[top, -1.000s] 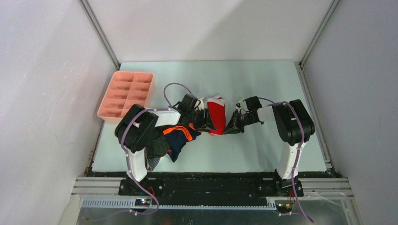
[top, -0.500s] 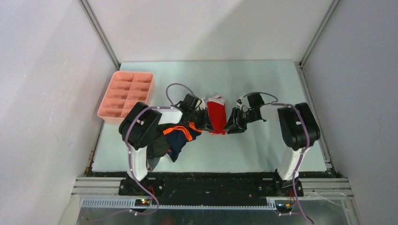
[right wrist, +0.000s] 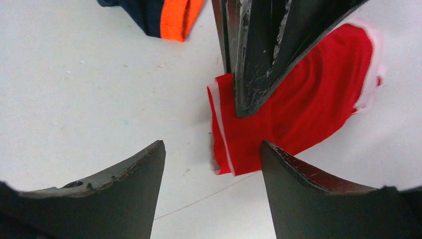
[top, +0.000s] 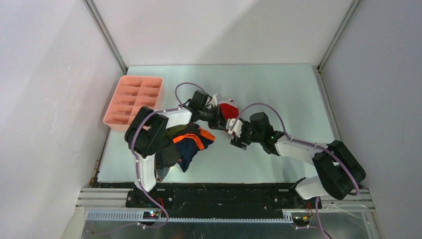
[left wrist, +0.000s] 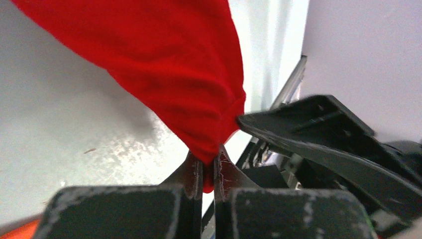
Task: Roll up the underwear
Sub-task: Roll the underwear to the center of the board.
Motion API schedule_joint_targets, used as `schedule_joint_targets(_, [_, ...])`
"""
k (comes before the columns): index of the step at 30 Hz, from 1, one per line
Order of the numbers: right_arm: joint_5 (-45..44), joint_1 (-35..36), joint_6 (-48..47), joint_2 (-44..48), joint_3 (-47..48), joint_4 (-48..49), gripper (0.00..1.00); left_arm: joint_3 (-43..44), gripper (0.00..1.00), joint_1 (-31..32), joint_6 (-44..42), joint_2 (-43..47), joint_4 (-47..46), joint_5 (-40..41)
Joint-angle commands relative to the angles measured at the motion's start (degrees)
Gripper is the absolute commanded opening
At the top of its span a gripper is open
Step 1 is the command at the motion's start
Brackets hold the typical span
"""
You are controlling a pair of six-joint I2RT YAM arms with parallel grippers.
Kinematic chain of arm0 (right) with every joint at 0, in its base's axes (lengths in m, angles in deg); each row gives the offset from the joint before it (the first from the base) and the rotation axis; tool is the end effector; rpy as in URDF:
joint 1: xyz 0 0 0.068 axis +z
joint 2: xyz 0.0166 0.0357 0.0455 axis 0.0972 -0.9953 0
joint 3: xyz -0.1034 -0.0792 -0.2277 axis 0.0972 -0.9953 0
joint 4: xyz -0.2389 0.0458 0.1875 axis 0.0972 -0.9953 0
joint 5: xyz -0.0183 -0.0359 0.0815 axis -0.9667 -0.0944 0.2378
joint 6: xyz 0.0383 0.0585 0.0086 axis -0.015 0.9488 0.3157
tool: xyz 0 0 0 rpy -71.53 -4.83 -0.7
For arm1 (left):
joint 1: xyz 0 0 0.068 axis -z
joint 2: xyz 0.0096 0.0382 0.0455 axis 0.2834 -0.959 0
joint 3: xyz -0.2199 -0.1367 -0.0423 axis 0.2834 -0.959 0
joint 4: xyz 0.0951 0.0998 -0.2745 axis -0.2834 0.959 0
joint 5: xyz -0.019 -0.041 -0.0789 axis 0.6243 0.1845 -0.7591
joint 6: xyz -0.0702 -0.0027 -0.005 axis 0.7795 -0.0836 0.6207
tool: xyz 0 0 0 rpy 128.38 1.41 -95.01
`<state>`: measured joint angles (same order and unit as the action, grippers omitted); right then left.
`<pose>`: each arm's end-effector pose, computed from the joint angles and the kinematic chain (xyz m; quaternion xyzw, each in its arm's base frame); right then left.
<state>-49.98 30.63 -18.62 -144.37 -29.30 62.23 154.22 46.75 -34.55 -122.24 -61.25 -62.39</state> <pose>0.2575 0.2141 0.1287 -0.5949 0.6442 0.1542 0.4553 0.3626 -0.2589 0.0948 0.0484 0.8679 -0.4898 0.0666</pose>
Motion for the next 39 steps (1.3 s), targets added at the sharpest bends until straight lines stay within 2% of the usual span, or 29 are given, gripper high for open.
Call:
schedule_joint_targets(1, [-4.1,1.5,-11.4,0.0,-0.3,10.8,0.73,2.3,0.0,-0.4,3.4,-1.6,-0.6,-5.8])
schedule_joint_targets(11, [-8.4,4.5,-12.7,-4.3,-3.3,20.1,0.71,2.7,0.0,-0.6,5.3,-2.0,-3.0,-8.7])
schedule_joint_targets(19, [-9.8,6.4,-13.7,-7.1,-3.6,21.3,0.71,2.5,0.0,-1.0,4.9,-1.8,-3.2,-8.9])
schedule_joint_targets(24, [-18.6,8.0,-15.2,-11.8,-3.7,26.6,0.64,2.0,0.0,-1.9,4.8,-1.0,-3.5,-9.2])
schedule_joint_targets(28, [-22.7,8.0,-16.3,-12.7,-4.0,31.9,0.53,1.0,0.0,-2.9,4.8,-0.7,-3.2,-8.5])
schedule_joint_targets(32, [-22.4,7.7,-17.5,-12.3,-4.2,31.5,0.34,0.5,0.0,-3.6,5.0,-1.0,-3.2,-8.1])
schedule_joint_targets(33, [-22.5,7.6,-17.9,-12.3,-4.3,31.6,0.27,0.5,0.0,-3.6,5.0,-1.1,-3.2,-8.1])
schedule_joint_targets(36, [-23.1,7.6,-18.3,-12.6,-4.7,32.4,0.16,0.6,0.0,-3.7,5.0,-1.3,-3.3,-8.1])
schedule_joint_targets(39, [-22.3,7.3,-19.3,-12.9,-4.7,32.0,0.0,0.7,0.0,-3.8,5.0,-1.5,-3.2,-8.1])
